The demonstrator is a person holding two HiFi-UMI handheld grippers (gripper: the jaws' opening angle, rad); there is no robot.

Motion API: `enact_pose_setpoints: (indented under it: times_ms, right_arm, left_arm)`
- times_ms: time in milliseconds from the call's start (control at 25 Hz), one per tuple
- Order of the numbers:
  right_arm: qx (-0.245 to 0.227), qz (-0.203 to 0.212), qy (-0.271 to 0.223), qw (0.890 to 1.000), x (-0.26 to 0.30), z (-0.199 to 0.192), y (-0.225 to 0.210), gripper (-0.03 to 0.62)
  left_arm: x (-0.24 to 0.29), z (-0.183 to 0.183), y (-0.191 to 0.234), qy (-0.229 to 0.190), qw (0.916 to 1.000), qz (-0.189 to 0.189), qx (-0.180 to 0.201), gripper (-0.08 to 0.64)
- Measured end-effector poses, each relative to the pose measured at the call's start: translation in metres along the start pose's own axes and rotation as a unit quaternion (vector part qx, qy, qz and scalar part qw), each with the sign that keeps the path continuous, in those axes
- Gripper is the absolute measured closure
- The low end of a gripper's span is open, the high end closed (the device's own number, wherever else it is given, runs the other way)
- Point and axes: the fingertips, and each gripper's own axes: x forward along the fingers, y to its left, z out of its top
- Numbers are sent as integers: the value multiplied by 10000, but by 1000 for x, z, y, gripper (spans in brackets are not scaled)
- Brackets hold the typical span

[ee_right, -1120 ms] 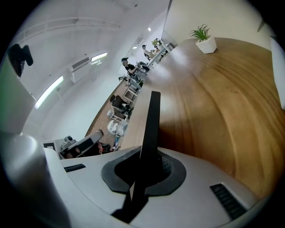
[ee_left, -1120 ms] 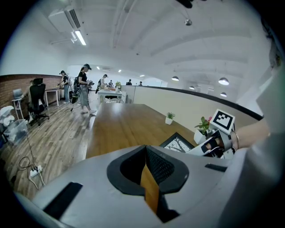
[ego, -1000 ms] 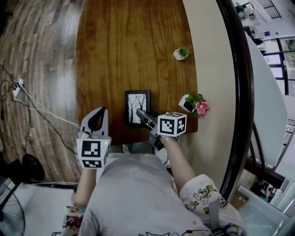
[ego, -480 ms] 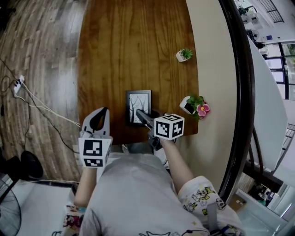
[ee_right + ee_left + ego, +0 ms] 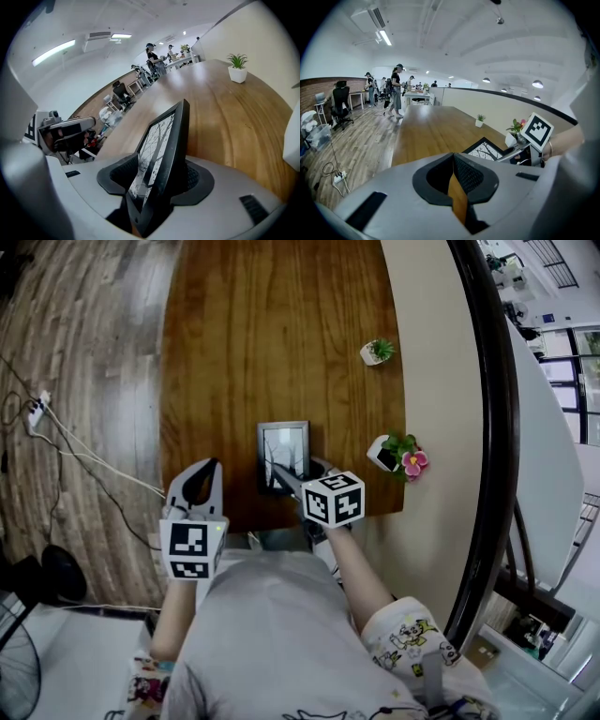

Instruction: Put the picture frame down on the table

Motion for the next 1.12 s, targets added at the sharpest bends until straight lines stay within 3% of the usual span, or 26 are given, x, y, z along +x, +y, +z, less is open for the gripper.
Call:
enact_pose_setpoints:
  times_ms: [1120]
  right_arm:
    - [-231,-823,-132,9963,-6,-2,-11,318]
  left_arm:
    - [-11,-10,7,8,10000,41,-4,555]
